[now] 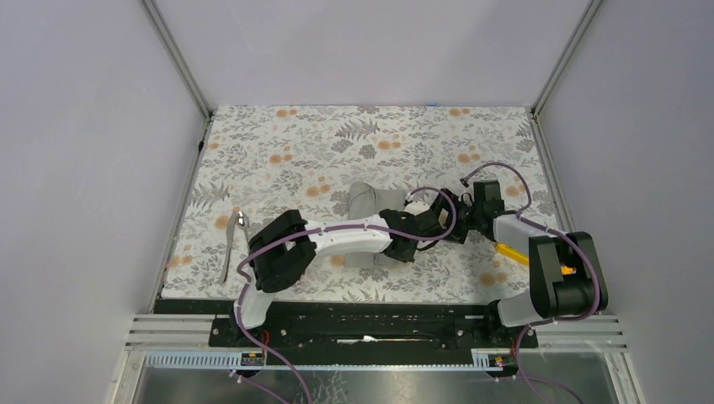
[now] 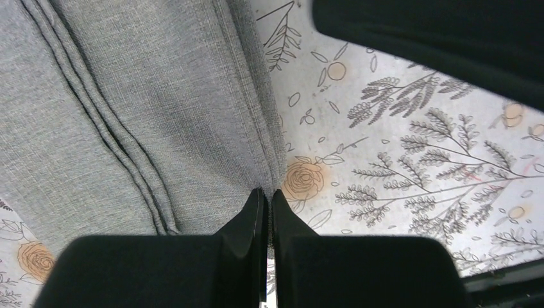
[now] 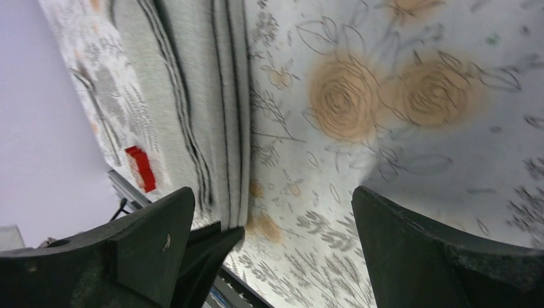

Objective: Fold the napkin into a case and place the utensils inside
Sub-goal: Pick up the 2/3-rectangle-folded napkin from the center of the board.

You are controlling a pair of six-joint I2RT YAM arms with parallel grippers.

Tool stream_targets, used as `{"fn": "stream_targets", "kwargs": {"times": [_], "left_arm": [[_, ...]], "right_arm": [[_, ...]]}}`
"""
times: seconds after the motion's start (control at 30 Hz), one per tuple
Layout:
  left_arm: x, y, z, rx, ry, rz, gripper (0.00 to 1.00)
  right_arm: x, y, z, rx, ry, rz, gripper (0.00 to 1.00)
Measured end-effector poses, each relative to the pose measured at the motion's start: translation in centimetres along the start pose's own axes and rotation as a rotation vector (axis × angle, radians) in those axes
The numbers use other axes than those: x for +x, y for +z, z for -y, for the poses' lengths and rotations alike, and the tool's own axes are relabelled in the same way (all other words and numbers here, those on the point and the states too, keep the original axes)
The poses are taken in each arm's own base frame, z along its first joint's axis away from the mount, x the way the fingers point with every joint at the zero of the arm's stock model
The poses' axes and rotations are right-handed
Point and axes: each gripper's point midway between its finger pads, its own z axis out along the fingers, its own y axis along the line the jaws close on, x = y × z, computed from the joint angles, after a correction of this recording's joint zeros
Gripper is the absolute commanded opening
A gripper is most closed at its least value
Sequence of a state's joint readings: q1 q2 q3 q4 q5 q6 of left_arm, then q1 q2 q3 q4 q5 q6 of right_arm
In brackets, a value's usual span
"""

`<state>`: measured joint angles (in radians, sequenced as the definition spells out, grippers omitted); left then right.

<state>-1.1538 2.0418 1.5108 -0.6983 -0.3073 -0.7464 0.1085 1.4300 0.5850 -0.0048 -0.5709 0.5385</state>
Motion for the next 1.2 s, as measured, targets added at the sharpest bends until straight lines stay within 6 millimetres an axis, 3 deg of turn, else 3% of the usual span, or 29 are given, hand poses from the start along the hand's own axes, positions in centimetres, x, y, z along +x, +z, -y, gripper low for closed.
{"fn": "stream_targets", "kwargs": {"times": [0.33,0.4,0.53,0.9,1.2], "left_arm": [[-0.5,-2.4,-0.2,0.05,-0.009,0.031,0.0],[-0.4,-2.7,-0.4,0.054,-0.01,0.034,0.0],[-0.2,-3.3,-0.7,0.063,-0.012,0.035,0.0],[0.0,-3.5,-0.6,0.087,-0.014,0.024,0.0],[0.0,-3.5,-0.1,0.111,-0.015,0.022,0.0]], "right_arm": [[-0.7,2.7,-2.8,-0.212,0.074,-0.072,0.98],[-0.8,3.4,-3.4,-0.243,0.077,-0.084,0.95],[-0.7,4.4,-4.2,-0.275,0.081,-0.1,0.77],[-3.2,6.9,-4.7,-0.296,0.123,-0.08,0.66],[-3.8,7.7,-4.5,-0.297,0.129,-0.065,0.55]]}}
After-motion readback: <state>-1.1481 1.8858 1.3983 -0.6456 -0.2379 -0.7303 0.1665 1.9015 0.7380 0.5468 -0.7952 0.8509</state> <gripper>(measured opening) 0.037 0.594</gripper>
